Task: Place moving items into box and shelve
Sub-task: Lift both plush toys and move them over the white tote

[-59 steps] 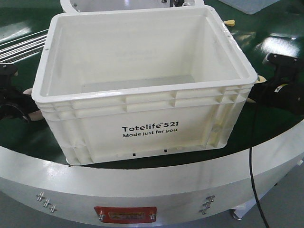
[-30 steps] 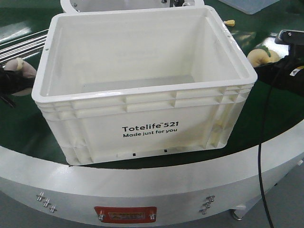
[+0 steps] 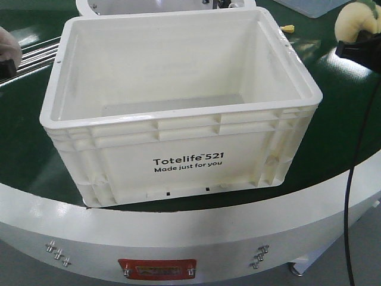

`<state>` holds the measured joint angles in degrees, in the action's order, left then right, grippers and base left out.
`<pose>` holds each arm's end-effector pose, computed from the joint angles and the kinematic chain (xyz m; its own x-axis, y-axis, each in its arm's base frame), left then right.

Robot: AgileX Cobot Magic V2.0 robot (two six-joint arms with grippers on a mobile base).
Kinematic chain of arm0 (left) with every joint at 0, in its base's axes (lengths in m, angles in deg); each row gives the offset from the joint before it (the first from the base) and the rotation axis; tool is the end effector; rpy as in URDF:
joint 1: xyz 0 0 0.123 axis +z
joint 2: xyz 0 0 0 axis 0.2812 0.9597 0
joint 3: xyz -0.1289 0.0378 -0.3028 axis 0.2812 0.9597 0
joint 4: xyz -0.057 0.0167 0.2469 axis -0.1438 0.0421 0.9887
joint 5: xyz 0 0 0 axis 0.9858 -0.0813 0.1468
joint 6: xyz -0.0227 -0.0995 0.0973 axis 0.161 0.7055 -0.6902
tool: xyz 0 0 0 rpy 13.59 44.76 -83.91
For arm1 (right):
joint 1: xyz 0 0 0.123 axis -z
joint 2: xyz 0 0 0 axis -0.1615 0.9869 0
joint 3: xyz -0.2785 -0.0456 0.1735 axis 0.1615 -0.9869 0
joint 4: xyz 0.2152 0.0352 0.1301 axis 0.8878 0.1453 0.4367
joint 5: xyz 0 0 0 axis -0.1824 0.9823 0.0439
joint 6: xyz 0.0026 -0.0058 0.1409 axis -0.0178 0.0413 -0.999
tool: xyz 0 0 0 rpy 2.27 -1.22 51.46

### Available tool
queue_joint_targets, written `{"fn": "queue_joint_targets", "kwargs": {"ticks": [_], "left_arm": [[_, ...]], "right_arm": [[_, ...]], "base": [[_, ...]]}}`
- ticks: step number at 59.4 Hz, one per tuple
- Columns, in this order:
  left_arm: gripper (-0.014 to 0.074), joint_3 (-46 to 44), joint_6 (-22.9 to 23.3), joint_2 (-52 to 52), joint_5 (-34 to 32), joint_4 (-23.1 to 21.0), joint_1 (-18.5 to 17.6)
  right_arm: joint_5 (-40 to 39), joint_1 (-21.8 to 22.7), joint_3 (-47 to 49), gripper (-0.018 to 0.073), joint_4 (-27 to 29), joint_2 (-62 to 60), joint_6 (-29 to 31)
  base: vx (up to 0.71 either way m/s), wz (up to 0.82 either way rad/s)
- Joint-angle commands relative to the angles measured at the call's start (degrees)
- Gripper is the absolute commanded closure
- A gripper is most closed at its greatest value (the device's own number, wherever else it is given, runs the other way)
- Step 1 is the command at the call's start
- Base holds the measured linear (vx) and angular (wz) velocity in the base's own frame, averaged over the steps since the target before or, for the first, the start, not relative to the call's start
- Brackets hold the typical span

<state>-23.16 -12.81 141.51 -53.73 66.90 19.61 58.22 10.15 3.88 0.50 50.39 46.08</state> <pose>0.2985 0.0202 0.3454 -0.2386 0.0368 -0.9704 -0.0664 0.9963 0.0541 0.3341 -0.0058 0.3450 -0.2649 -0.0282 -0.9639 0.0114 0.9994 -0.0324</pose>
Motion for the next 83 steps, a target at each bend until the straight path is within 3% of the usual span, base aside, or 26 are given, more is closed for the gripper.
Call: {"fn": "queue_joint_targets", "kwargs": {"ticks": [1, 14, 20, 38, 51, 61, 70, 77, 83], "left_arm": [[0.0616, -1.4, 0.2, -3.8, -5.2, -0.2, -0.2], [0.0616, -1.4, 0.0, -8.7, -4.1, -0.2, -3.8], [0.0616, -1.4, 0.0, -9.2, -4.1, -0.2, -7.5], [0.0616, -1.4, 0.1, -8.5, -7.2, -0.2, -19.0], [0.0613, -1.4, 0.1, -6.0, -10.2, -0.2, -25.9], [0.061, -1.4, 0.1, -3.2, -14.3, -0.2, -28.2], [0.0591, -1.4, 0.2, -1.7, -16.6, -0.2, -28.2], [0.0507, -1.4, -0.4, -0.6, -16.6, 0.0, -28.2], [0.0384, -1.4, -0.4, 0.5, -16.6, 0.0, -28.2]], "right_arm": [[-4.2, 0.2, 1.7, 0.0572, -0.5, -4.3, 0.8], [-2.5, -2.0, 1.7, 0.0572, -4.4, -8.8, 0.8], [-2.6, -6.8, 1.7, 0.0572, -6.6, -9.9, 0.8], [-2.5, -20.1, 1.7, 0.0572, -6.5, -9.9, 0.8], [-2.0, -25.6, 1.7, 0.0572, -6.5, -9.3, 0.8], [-2.1, -27.9, 1.6, 0.0571, -6.5, -7.5, 0.8], [-2.4, -28.4, 1.6, 0.0549, -6.5, -6.3, 0.6], [-2.7, -28.4, 1.6, 0.0453, -6.5, -6.3, 0.6], [-3.4, -28.4, 1.6, 0.0312, -6.3, -6.3, 0.6]], "base": [[0.0, 0.0], [0.0, 0.0], [0.0, 0.0], [0.0, 0.0], [0.0, 0.0], [0.0, 0.0], [0.0, 0.0], [0.0, 0.0], [0.0, 0.0]]}}
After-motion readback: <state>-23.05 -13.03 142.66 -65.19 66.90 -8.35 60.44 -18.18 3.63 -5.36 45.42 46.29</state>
